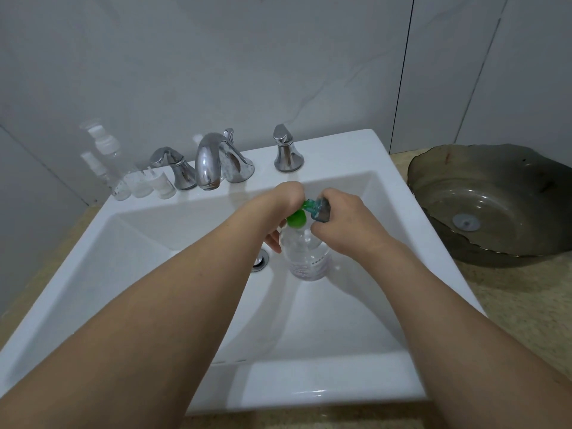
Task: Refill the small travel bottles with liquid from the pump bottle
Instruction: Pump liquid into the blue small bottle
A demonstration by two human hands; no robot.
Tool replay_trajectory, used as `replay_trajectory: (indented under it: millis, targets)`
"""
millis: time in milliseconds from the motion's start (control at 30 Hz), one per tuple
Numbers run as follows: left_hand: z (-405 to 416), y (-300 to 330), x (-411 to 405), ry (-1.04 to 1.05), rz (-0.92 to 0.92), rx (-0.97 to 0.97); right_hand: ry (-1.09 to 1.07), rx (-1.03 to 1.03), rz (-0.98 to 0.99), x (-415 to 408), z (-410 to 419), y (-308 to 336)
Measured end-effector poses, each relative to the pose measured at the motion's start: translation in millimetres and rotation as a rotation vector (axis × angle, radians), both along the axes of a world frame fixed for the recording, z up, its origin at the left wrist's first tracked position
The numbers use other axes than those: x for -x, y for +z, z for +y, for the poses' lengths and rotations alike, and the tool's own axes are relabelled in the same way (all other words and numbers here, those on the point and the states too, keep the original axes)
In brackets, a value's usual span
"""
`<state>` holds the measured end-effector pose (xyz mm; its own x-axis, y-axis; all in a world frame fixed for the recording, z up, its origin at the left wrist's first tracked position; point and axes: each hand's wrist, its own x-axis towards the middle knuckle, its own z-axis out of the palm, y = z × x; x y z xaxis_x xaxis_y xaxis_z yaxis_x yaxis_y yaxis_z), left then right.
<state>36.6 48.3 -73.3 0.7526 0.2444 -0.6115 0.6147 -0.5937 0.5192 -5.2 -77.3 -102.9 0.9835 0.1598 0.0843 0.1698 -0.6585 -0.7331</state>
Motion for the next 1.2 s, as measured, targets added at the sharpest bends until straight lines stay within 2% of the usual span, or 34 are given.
replay_trajectory:
  millis: [167, 400, 1000, 1200]
  targets:
    - [3.9, 13.2, -3.8, -0.039, 0.061, 0.088, -0.009, -0.054, -0.072, 0.1, -1.7, 2.4]
    - [3.2, 14.7, -6.6, -0.043, 0.091, 0.083, -0.012, -0.043, -0.092, -0.3, -1.9, 2.8]
    - [-9.1, 3.3, 5.4, 0.019, -0.029, -0.001, -0.037, 0.029, -0.015, -0.8, -0.4, -1.4]
    - [-5.8, 6.5, 4.7, -0.053, -0.019, -0.012, -0.021, 0.024, -0.019, -0.7, -0.8, -0.6]
